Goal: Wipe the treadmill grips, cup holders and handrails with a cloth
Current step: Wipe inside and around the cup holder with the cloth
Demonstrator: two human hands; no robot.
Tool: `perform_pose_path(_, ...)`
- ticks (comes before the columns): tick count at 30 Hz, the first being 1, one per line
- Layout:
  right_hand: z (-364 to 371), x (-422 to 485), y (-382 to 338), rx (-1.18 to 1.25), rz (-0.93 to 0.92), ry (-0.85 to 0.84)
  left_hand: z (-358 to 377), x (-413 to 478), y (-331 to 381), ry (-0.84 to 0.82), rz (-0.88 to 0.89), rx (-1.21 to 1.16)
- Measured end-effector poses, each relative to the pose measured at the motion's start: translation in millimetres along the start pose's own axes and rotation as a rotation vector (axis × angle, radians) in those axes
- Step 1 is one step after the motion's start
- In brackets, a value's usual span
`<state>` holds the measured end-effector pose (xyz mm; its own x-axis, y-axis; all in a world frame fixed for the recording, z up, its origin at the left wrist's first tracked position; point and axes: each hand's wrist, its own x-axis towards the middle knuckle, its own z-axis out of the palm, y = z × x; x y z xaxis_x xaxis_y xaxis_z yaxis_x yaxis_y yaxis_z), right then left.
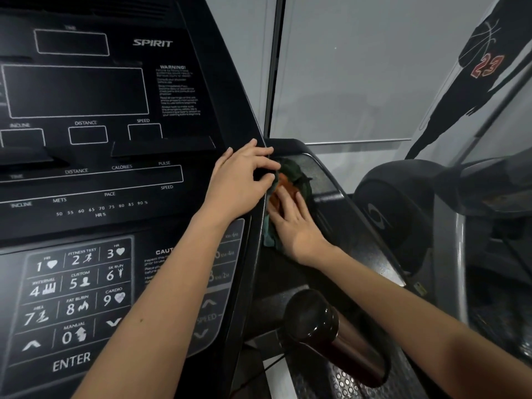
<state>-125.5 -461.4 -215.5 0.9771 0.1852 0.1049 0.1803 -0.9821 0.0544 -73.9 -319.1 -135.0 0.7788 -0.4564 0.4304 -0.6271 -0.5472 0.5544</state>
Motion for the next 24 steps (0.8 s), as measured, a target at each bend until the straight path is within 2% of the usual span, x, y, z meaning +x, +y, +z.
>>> perform_pose_path(2,1.1,10.7,-0.6,-0.149,0.061,0.19,-0.2,-0.7,0.0,-0.005,-0.005,-0.005)
perform_pose_path(5,-16.4,23.3,7.5,-0.188,0.201,0.216,-1.0,-1.6,-0.4,-0.002,-0.009,-0.036)
perform_pose_path(9,-28.3,6.7,30.0,-0.145,0.33,0.119,-1.2,-2.2,-1.0,-0.004,-0.008,-0.033)
perform_pose_path(18,-32.6,-52.0,24.8,-0.136,0.315,0.021,-3.9,-16.3,2.4,-0.015,-0.011,0.031)
perform_pose_path(24,-44.2,-64.7,5.2,0.038,0.347,-0.044,-6.8,-52.2,8.4,-0.003,0.013,0.144)
